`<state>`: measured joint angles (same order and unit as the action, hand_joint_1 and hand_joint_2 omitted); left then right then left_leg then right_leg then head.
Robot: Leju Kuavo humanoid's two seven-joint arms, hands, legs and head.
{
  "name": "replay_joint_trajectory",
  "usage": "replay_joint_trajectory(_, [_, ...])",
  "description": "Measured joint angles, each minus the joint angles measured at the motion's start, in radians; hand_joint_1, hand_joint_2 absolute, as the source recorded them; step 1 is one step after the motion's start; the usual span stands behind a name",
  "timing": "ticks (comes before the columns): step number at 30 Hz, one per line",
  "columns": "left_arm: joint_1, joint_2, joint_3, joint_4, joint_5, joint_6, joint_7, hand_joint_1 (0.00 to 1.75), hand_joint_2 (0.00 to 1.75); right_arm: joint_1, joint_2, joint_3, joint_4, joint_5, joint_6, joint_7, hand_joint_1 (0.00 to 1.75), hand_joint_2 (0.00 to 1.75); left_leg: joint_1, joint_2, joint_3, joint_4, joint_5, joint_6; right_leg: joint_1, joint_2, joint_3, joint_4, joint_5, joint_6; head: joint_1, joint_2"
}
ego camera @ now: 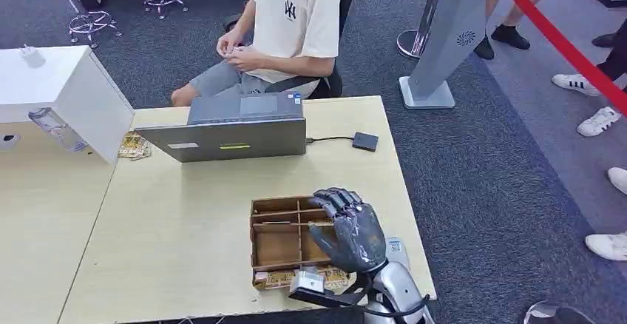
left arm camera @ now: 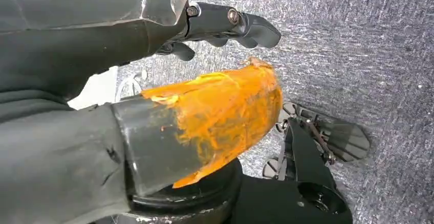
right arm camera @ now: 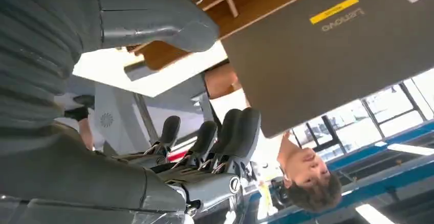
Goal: Pass the card to the sensor for recognition and then transmit it.
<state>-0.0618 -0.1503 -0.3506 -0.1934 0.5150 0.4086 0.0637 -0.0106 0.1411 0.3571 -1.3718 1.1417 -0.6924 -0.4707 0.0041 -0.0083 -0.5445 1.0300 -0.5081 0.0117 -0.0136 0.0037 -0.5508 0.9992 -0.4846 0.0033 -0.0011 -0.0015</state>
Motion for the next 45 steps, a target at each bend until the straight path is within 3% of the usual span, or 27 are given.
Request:
replay_joint_trajectory(8, [-0.002, 0.008, 0.007, 0.0, 0.02, -0.005, 0.0, 0.0, 0.0, -0.04, -0.012, 0.046, 0.062, -0.035, 0.0, 0.018, 0.75, 1.75, 0.0, 0.0, 0.0, 0.0, 0.0, 0.0, 0.0, 0.0, 0.0, 0.0, 0.0, 0.0, 0.0, 0.0])
replay_joint_trajectory(23, [-0.027, 0.068, 0.06, 0.0, 0.071, -0.03, 0.012, 0.0, 0.0, -0.157, -0.04, 0.094, 0.183, -0.099, 0.0, 0.023, 0.68, 1.75, 0.0, 0.0, 0.0, 0.0, 0.0, 0.0, 0.0, 0.0, 0.0, 0.0, 0.0, 0.0, 0.0, 0.0])
replay_joint_trajectory(25, [-0.027, 0.07, 0.06, 0.0, 0.072, -0.03, 0.012, 0.0, 0.0, -0.163, -0.043, 0.095, 0.194, -0.099, 0.0, 0.028, 0.79, 1.75, 0.0, 0.0, 0.0, 0.0, 0.0, 0.0, 0.0, 0.0, 0.0, 0.0, 0.0, 0.0, 0.0, 0.0])
replay_joint_trajectory(27, [-0.027, 0.072, 0.061, 0.0, 0.075, -0.03, 0.011, 0.0, 0.0, -0.166, -0.045, 0.095, 0.201, -0.104, 0.0, 0.027, 0.72, 1.75, 0.0, 0.0, 0.0, 0.0, 0.0, 0.0, 0.0, 0.0, 0.0, 0.0, 0.0, 0.0, 0.0, 0.0])
replay_joint_trajectory(30, [-0.027, 0.074, 0.064, 0.001, 0.078, -0.029, 0.011, 0.0, 0.0, -0.167, -0.049, 0.095, 0.203, -0.12, 0.0, 0.015, 0.73, 1.75, 0.0, 0.0, 0.0, 0.0, 0.0, 0.0, 0.0, 0.0, 0.0, 0.0, 0.0, 0.0, 0.0, 0.0])
replay_joint_trajectory(32, [-0.028, 0.074, 0.068, 0.004, 0.081, -0.029, 0.01, 0.0, 0.0, -0.166, -0.053, 0.1, 0.199, -0.136, 0.0, 0.015, 0.63, 1.75, 0.0, 0.0, 0.0, 0.0, 0.0, 0.0, 0.0, 0.0, 0.0, 0.0, 0.0, 0.0, 0.0, 0.0])
replay_joint_trajectory(41, [-0.027, 0.075, 0.077, 0.008, 0.096, -0.025, 0.009, 0.0, 0.0, -0.145, -0.095, 0.167, 0.138, -0.222, 0.023, 0.048, 0.73, 1.75, 0.0, 0.0, 0.0, 0.0, 0.0, 0.0, 0.0, 0.0, 0.0, 0.0, 0.0, 0.0, 0.0, 0.0])
replay_joint_trajectory(45, [-0.027, 0.075, 0.077, 0.008, 0.098, -0.023, 0.011, 0.0, 0.0, -0.137, -0.114, 0.19, 0.113, -0.253, 0.027, 0.052, 0.68, 1.75, 0.0, 0.0, 0.0, 0.0, 0.0, 0.0, 0.0, 0.0, 0.0, 0.0, 0.0, 0.0, 0.0, 0.0])
